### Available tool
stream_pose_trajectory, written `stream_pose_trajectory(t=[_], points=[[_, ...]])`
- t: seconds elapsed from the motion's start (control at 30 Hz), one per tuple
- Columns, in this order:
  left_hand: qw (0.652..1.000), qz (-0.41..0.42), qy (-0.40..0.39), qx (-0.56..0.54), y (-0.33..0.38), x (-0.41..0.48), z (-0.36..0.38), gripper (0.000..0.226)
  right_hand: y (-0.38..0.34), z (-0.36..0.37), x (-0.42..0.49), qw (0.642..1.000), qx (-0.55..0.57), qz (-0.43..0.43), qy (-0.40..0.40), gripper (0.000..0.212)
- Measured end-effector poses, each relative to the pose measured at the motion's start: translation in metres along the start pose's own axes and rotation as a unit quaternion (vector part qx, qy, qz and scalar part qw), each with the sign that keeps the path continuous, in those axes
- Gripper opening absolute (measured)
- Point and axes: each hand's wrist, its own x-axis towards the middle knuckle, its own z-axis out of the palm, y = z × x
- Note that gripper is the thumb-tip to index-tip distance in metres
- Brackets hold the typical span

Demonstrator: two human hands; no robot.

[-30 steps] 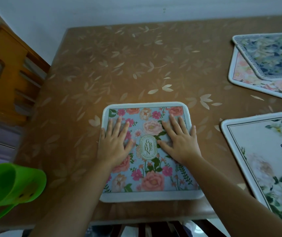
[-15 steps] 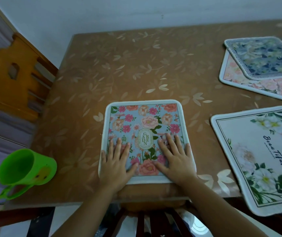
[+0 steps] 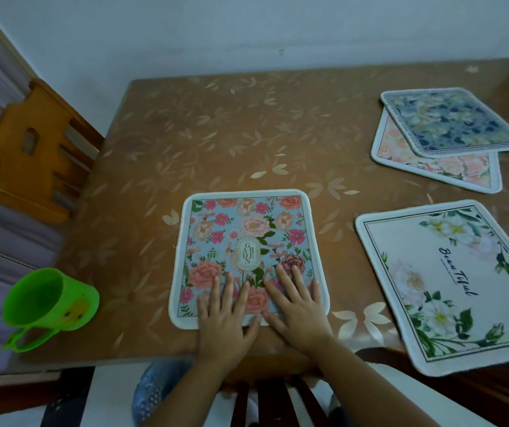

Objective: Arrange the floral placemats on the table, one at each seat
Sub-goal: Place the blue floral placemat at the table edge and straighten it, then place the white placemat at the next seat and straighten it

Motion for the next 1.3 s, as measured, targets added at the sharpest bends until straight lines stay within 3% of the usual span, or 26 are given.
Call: stream_pose_trajectory(t=[0.23,0.53,0.87,1.3], points=[[0.994,-0.006,0.034,-0.1,0.036,-0.01,0.001,0.055,0.036,-0.03,-0.022,0.994,0.07,-0.08,-0.013,0.052],[0.974,0.12,0.08,-0.176,0.16,-0.005,-0.015,0.053,0.141,-0.097,-0.08,0.994,0.032,-0.085,0.059,0.046],[0.959,0.23,0.047,-0.156,0.268,0.008,-0.005,0.05,0.27,-0.133,-0.14,0.999,-0.01,-0.04,0.009,0.049],[0.965,0.22,-0.011,-0.145,0.326,0.013,0.031,0.055,0.345,-0.114,-0.172,0.992,-0.003,-0.091,-0.09,0.063]])
